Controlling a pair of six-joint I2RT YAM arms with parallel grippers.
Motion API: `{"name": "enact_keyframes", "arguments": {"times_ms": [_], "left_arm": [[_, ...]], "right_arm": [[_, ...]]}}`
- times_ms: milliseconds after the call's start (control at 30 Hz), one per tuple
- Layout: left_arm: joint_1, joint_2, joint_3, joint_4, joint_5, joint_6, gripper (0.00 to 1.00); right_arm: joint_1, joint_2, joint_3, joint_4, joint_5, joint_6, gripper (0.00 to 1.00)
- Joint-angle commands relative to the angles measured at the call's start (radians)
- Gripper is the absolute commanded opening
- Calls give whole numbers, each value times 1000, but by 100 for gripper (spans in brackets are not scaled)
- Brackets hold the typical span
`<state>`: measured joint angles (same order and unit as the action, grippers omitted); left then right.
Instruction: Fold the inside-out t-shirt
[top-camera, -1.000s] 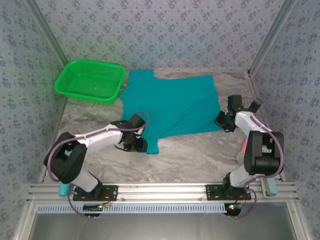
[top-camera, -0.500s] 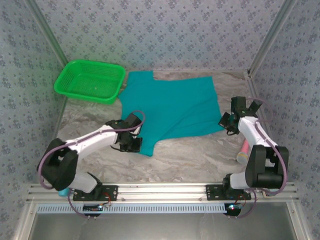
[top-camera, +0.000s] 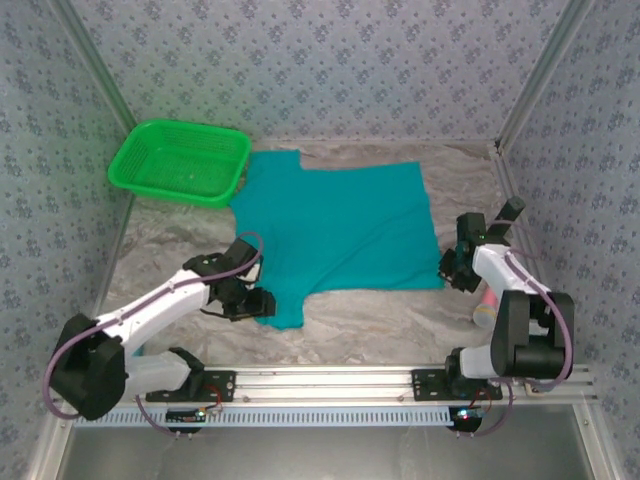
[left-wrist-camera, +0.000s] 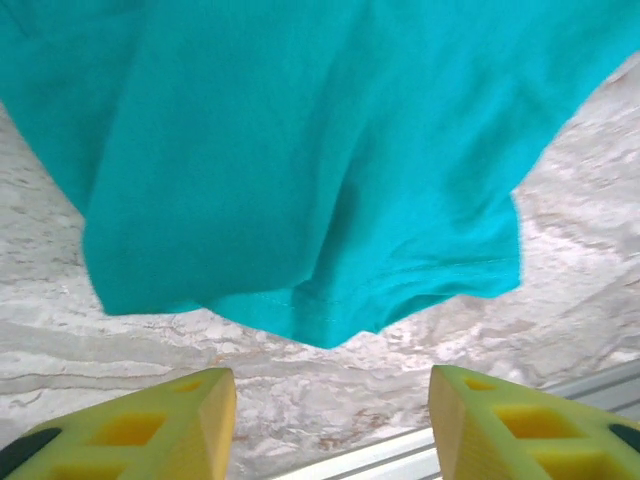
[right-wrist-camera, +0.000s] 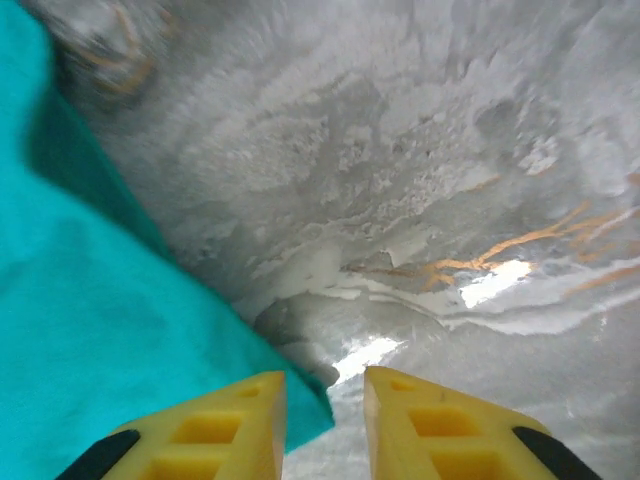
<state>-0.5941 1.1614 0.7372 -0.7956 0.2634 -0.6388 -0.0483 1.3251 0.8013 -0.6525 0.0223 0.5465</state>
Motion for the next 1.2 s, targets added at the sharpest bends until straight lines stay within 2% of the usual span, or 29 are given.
{"name": "enact_keyframes", "arguments": {"times_ms": [0, 167, 333, 467, 700, 767, 800, 867, 933, 1000, 1067, 1167], "left_arm": [[19, -12, 70, -43, 39, 17, 55], [42, 70, 119, 7, 39, 42, 55], [97, 175, 141, 58, 34, 60, 55], [149, 229, 155, 59, 33, 92, 55], [264, 209, 188, 3, 15, 171, 55], [286, 197, 200, -27, 18, 190, 55], [289, 187, 199, -34, 22, 194, 55], [289, 165, 181, -28, 40, 189, 55], [288, 139, 153, -26, 56, 170, 55], [288, 106, 111, -14, 78, 142, 55], [286, 73, 58, 12, 109, 109, 54], [284, 46, -1, 44, 125, 88, 54]], "right_arm": [[43, -44, 71, -67, -15, 21, 36], [60, -20, -4, 99, -141, 73, 37], [41, 132, -39, 206, -104, 70, 15], [0, 212, -67, 252, -49, 75, 7], [-46, 240, -35, 263, 6, 32, 6], [-43, 218, -11, 240, 30, 33, 10], [-34, 197, 0, 224, 53, 35, 17], [-2, 151, 28, 181, 82, 11, 30], [56, 87, 59, 141, 85, -48, 36], [139, 27, 78, 120, 84, -111, 38], [264, -32, 83, 126, 51, -194, 38], [475, -87, 63, 211, -117, -322, 37]]}}
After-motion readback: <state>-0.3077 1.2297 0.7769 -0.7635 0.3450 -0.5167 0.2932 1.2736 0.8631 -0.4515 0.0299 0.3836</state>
